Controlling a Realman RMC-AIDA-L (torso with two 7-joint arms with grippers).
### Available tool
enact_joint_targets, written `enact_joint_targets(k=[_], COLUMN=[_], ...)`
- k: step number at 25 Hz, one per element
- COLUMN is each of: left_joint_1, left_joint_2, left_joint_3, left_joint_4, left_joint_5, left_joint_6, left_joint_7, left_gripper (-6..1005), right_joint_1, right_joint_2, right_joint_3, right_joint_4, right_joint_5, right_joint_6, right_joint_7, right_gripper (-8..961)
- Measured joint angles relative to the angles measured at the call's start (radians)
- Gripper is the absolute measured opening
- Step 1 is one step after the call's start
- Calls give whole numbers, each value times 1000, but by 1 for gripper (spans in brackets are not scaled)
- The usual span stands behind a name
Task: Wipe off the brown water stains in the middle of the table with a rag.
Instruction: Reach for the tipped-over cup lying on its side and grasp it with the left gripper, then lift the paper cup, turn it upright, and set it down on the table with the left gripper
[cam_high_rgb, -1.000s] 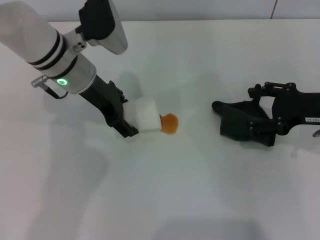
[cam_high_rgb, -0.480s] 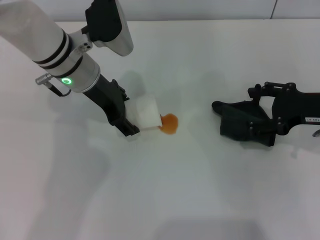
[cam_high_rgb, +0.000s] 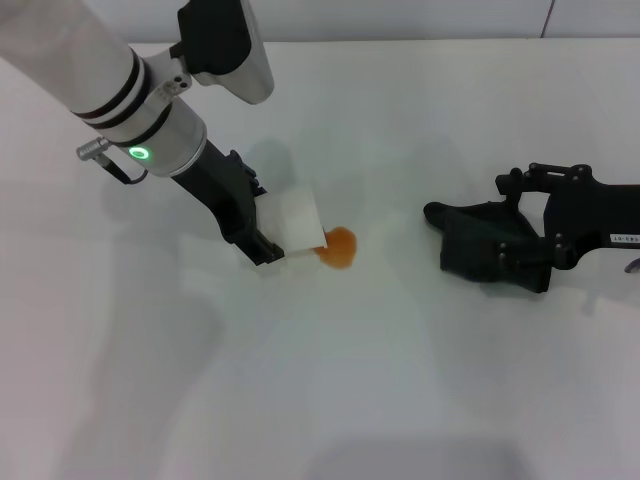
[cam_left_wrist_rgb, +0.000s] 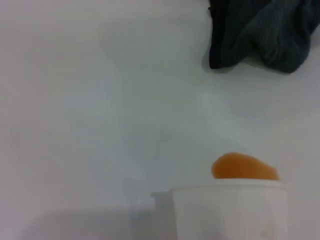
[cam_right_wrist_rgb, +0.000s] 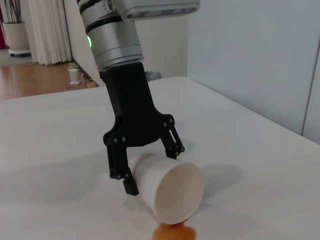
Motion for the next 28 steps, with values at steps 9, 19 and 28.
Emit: enact_joint_targets(k=[9,19,28], left_joint_1=[-1,-25,66], left_joint_2=[0,2,3], left_joint_3=[0,0,0], left_joint_4=[1,-61,-237], left_joint_5=[-2,-57,-472], left_joint_6=[0,18,184], left_joint_7=[-14,-37,-5], left_gripper=[827,703,664], right_joint_1=[0,-4,-9], right_joint_2=[0,0,0], right_joint_3=[0,7,12], right_joint_4=[0,-3,-5], right_joint_5=[0,0,28], right_joint_6=[0,-2,-6], right_joint_7=[-1,-1,-1], right_gripper=[870,870,870])
